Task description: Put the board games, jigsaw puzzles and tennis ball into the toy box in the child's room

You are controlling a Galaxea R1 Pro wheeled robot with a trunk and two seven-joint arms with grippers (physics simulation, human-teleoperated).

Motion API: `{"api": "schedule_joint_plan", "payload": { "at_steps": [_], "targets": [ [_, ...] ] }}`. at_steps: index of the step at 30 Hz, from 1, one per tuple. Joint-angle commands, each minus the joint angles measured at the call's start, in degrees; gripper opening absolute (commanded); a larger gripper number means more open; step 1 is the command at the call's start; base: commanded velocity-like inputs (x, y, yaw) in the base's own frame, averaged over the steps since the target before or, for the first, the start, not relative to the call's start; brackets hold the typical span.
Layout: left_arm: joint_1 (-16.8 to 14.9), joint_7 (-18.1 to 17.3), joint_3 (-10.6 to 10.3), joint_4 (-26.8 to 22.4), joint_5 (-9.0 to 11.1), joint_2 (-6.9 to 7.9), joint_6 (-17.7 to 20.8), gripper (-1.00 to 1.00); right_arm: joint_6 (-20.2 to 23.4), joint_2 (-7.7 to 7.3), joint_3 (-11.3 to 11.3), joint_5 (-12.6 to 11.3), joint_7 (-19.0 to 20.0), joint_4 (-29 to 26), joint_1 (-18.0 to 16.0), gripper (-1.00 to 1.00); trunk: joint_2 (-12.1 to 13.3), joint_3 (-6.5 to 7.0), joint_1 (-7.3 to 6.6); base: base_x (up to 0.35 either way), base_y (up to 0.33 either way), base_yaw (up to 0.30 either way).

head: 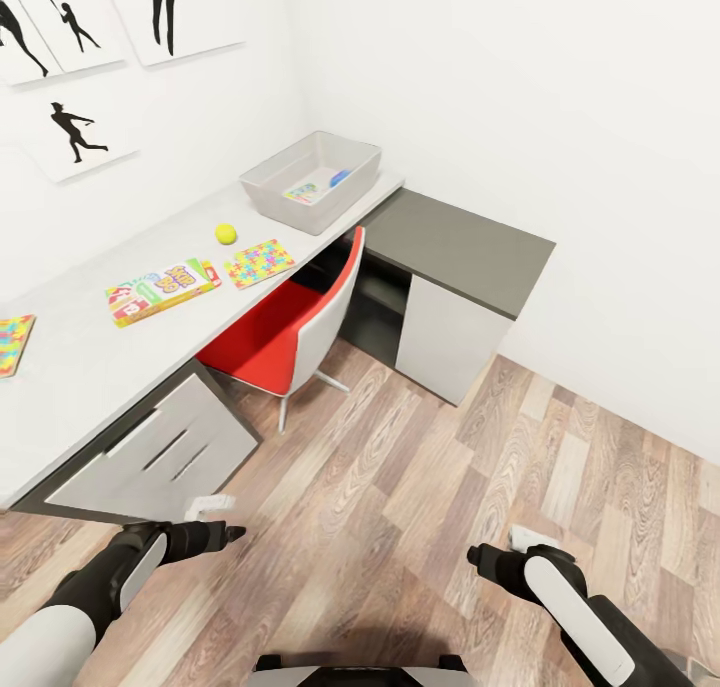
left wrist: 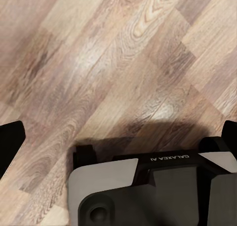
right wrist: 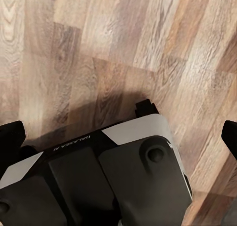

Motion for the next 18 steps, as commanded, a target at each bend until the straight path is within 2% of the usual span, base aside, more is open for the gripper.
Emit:
{"api": "schedule_joint_plan", "payload": {
  "at_steps": [1, 5, 9, 18],
  "targets": [
    [-0.03, 0.05, -0.27, -0.05, 0.36, 0.07, 0.24, 1.0, 0.06, -0.05, 0.12, -0.39, -0.5, -0.1, -0.05, 1.0, -0.1, -0.08, 0.03, 0.0, 0.268, 0.0],
    [-0.03, 0.05, -0.27, -0.04, 0.36, 0.07, 0.24, 1.0, 0.0, -0.05, 0.12, -0.41, -0.49, -0.1, -0.05, 1.0, -0.1, -0.06, 0.03, 0.0, 0.273, -0.016],
    [-0.03, 0.05, -0.27, -0.05, 0.36, 0.09, 0.24, 1.0, -0.02, -0.05, 0.14, -0.4, -0.48, -0.1, -0.05, 1.0, -0.1, 0.07, 0.03, 0.0, 0.227, -0.151],
    [-0.03, 0.05, -0.27, -0.05, 0.37, 0.08, 0.24, 1.0, -0.03, -0.04, 0.1, -0.45, -0.48, -0.08, -0.05, 1.0, -0.1, 0.46, 0.03, 0.0, 0.062, -0.226]
  ]
}}
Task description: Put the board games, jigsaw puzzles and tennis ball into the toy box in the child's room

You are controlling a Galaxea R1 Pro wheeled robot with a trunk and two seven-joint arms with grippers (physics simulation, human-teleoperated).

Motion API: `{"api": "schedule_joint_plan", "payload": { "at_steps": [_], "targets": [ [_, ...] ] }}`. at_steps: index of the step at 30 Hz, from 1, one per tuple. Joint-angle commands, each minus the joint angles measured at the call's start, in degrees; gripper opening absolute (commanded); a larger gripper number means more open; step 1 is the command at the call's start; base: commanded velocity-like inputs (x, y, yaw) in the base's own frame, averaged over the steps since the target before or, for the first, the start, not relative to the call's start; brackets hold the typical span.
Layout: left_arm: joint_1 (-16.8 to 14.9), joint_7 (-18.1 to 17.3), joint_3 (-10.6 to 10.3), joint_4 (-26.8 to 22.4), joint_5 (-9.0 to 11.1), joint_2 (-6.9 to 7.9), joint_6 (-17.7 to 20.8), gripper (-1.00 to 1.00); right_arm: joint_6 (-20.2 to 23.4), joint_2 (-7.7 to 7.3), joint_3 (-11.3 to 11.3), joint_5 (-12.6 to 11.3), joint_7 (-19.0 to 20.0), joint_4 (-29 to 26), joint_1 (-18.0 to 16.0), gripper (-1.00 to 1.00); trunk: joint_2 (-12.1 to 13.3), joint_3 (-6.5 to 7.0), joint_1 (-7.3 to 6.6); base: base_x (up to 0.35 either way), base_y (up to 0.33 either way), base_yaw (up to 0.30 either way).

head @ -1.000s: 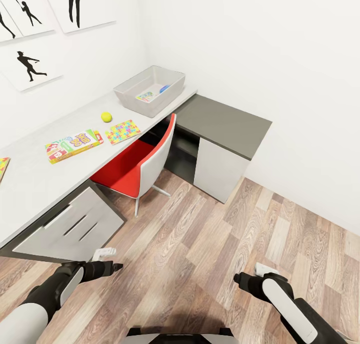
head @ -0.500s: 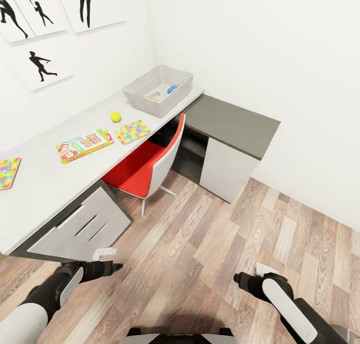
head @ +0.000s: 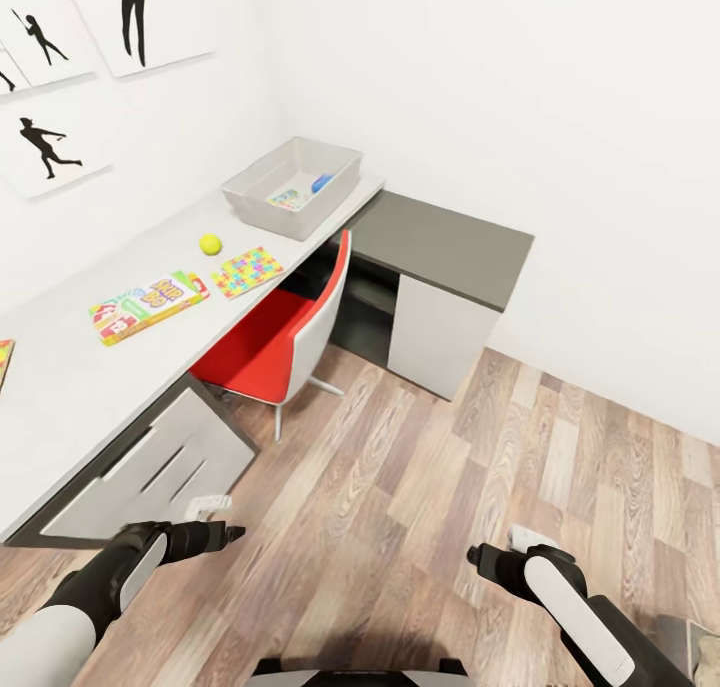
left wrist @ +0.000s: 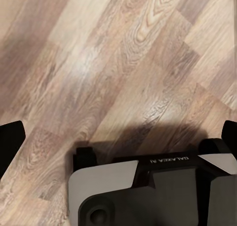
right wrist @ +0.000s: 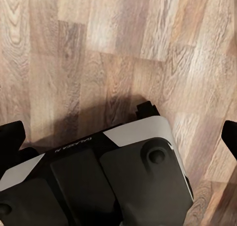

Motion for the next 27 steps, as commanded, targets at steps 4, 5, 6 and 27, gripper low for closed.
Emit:
{"api": "schedule_joint_plan", "payload": {
  "at_steps": [4, 5, 6, 27],
  "targets": [
    [-0.01, 0.05, -0.24, -0.09, 0.35, 0.07, 0.29, 1.0, 0.08, -0.06, 0.16, -0.41, -0.49, -0.02, -0.08, 1.0, -0.1, 0.1, 0.03, 0.0, 0.009, -0.245],
    [-0.01, 0.05, -0.24, -0.09, 0.35, 0.07, 0.29, 1.0, 0.08, -0.06, 0.16, -0.41, -0.49, -0.03, -0.08, 1.0, -0.1, 0.15, 0.03, 0.0, 0.004, -0.247],
    [-0.01, 0.05, -0.24, -0.09, 0.35, 0.07, 0.29, 1.0, 0.08, -0.05, 0.16, -0.41, -0.49, -0.02, -0.08, 1.0, -0.1, 0.2, 0.03, 0.0, 0.003, -0.247],
    [-0.01, 0.05, -0.15, -0.09, 0.35, -0.02, 1.46, 1.0, 0.08, -0.04, 0.07, -0.36, -0.06, 0.0, -0.08, 1.0, -0.1, 1.01, 0.03, 0.0, 0.0, -0.141]
  ]
}}
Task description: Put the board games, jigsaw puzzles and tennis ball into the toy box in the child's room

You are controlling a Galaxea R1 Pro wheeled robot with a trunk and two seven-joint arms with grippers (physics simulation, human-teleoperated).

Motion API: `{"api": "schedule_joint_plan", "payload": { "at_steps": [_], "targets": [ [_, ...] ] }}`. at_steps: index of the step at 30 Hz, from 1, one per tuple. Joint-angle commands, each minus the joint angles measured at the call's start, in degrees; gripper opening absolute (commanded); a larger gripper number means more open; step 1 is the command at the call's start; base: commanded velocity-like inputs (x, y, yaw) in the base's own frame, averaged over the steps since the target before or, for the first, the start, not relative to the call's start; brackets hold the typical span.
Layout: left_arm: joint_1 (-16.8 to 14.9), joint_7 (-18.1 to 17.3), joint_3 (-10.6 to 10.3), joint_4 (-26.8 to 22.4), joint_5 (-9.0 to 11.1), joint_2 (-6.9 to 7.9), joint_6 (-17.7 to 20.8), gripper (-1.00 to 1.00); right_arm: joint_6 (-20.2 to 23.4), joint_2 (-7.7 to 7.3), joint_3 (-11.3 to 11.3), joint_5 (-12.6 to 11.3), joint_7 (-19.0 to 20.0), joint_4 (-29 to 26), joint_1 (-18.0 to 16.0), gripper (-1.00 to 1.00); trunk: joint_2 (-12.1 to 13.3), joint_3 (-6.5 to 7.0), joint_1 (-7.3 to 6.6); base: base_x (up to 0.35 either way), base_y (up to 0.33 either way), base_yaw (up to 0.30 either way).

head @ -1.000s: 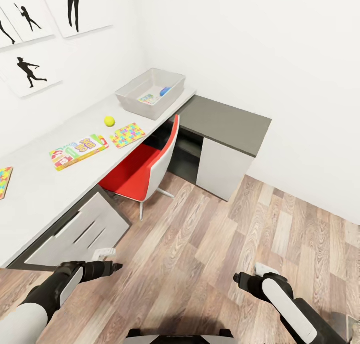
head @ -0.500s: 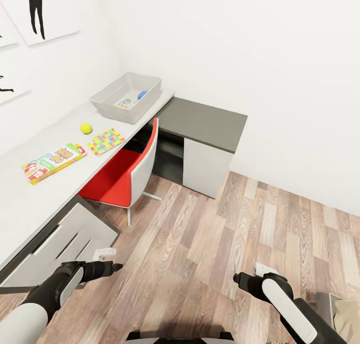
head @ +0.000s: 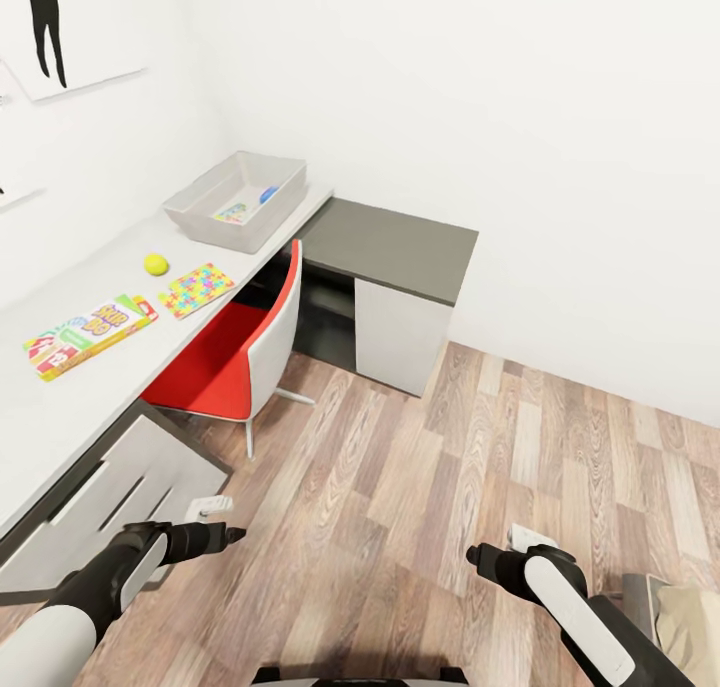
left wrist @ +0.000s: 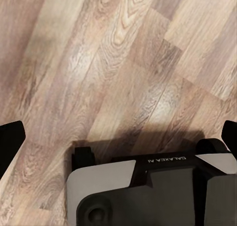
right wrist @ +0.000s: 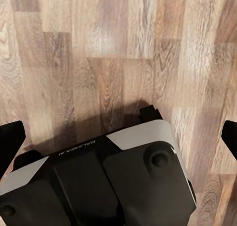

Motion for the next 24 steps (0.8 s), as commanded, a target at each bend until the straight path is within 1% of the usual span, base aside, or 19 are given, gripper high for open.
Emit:
{"api": "schedule_joint_plan", "payload": {
  "at_steps": [1, 24],
  "targets": [
    [-0.03, 0.05, -0.24, -0.07, 0.32, 0.05, 0.29, 1.0, 0.07, -0.06, 0.15, -0.38, -0.49, -0.08, -0.06, 1.0, -0.1, 0.0, 0.04, 0.0, 0.0, -0.004],
    [-0.03, 0.08, -0.35, -0.06, 0.07, -0.03, 1.76, 1.0, -0.03, -0.07, 0.31, -0.35, -0.47, -0.1, -0.06, 1.0, -0.1, 2.15, 0.04, 0.0, 0.0, 0.0]
  ]
}}
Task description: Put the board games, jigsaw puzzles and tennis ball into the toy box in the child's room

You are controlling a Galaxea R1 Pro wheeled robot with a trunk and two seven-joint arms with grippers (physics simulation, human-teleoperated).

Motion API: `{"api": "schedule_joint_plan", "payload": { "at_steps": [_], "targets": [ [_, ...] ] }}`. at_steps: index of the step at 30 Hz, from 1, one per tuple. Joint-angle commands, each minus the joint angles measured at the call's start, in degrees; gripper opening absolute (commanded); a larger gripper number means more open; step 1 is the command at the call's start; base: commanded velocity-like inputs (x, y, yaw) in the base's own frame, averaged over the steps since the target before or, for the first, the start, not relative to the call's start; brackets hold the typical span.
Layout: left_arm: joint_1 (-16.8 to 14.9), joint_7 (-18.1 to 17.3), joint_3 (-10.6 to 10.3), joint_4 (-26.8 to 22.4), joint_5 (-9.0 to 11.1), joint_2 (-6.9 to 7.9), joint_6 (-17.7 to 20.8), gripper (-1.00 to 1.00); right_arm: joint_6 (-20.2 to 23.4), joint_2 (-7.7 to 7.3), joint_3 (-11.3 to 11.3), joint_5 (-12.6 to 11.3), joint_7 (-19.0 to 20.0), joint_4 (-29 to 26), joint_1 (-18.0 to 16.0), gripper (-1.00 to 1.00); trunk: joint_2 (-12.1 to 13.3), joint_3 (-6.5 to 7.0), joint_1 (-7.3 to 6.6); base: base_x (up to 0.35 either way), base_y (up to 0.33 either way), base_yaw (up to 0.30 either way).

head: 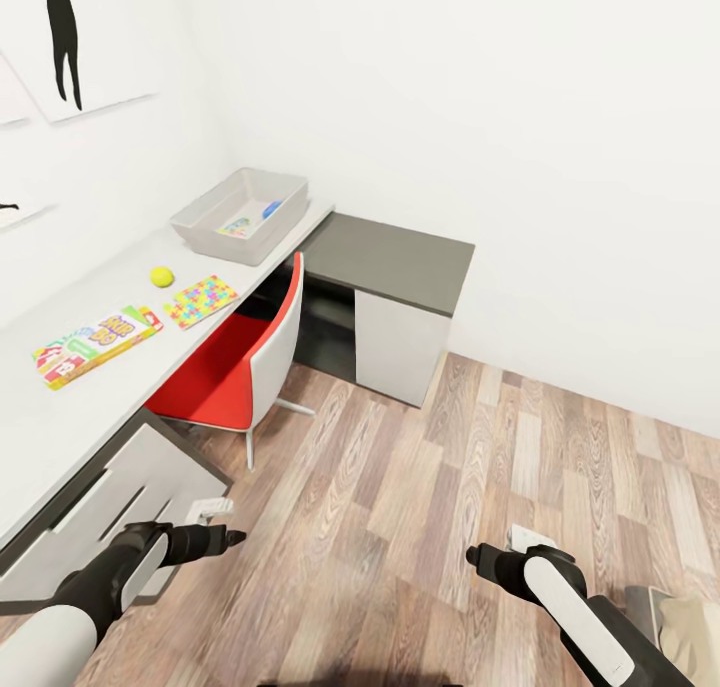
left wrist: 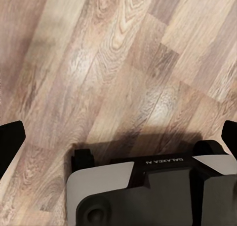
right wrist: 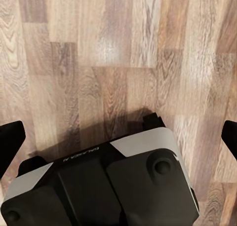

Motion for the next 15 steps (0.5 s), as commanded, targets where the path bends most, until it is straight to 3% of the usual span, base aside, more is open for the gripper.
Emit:
{"api": "schedule_joint_plan", "payload": {
  "at_steps": [1, 11, 15],
  "targets": [
    [-0.03, 0.06, -0.33, -0.08, 0.18, 0.04, 0.32, 1.0, 0.07, -0.06, 0.13, -0.41, -0.49, -0.11, -0.05, 1.0, -0.1, 0.01, 0.04, 0.0, 0.0, 0.0],
    [-0.03, 0.24, -0.69, 0.02, -0.12, -0.1, 0.46, 1.0, -0.13, 0.21, 0.07, -0.4, -0.43, 3.32, 1.97, 1.0, -0.1, 0.96, 0.04, 0.0, 0.0, 0.0],
    [-0.03, 0.72, -0.77, 0.77, -0.1, -0.16, 0.43, 1.0, -2.85, 0.27, 0.14, -0.38, -0.32, 5.48, 3.45, 1.0, -0.1, 1.35, 0.04, 0.0, 0.0, 0.0]
  ]
}}
